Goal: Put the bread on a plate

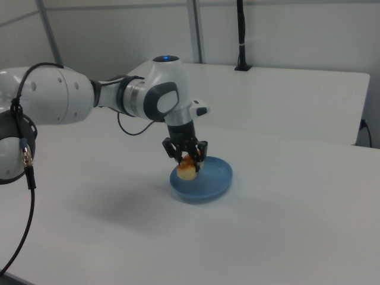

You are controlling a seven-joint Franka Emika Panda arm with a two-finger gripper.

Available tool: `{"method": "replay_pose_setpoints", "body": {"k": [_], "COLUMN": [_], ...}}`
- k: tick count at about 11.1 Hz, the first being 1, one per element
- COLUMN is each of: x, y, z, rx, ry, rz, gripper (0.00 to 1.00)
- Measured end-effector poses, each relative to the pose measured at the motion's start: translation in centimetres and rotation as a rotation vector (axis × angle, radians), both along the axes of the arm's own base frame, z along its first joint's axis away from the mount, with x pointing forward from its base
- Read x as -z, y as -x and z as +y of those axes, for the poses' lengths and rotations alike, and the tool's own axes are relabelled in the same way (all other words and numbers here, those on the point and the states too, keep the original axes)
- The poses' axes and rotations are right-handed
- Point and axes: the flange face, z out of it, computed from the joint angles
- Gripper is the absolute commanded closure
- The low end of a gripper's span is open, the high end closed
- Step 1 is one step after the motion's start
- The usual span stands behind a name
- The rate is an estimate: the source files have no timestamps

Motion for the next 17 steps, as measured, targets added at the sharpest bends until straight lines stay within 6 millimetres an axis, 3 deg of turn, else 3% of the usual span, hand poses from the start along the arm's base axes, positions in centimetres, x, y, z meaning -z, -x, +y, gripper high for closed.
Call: {"method": "replay_pose_setpoints", "body": {"k": [1, 2, 3, 6, 8, 10, 13, 15, 17], "x": [0.2, 0.4, 0.6, 1.1, -1.2, -5.3, -13.2, -18.6, -23.3], "y": [0.2, 0.1, 0.0, -0.2, -0.8, -0.6, 2.4, 5.7, 9.2], "z": [-1.0, -1.2, -0.9, -0.7, -0.3, 3.1, 11.3, 13.7, 13.6], "rx": [0.002, 0.002, -0.003, -0.008, -0.016, -0.022, 0.067, 0.098, 0.106], "ry": [0.0, 0.0, 0.0, 0.001, 0.004, -0.007, -0.033, -0.041, -0.048], "rz": [0.003, 0.002, 0.001, -0.007, -0.05, -0.072, -0.043, -0.024, -0.013], "gripper": [0.32, 0.05, 0.0, 0.0, 0.0, 0.0, 0.0, 0.0, 0.0]}}
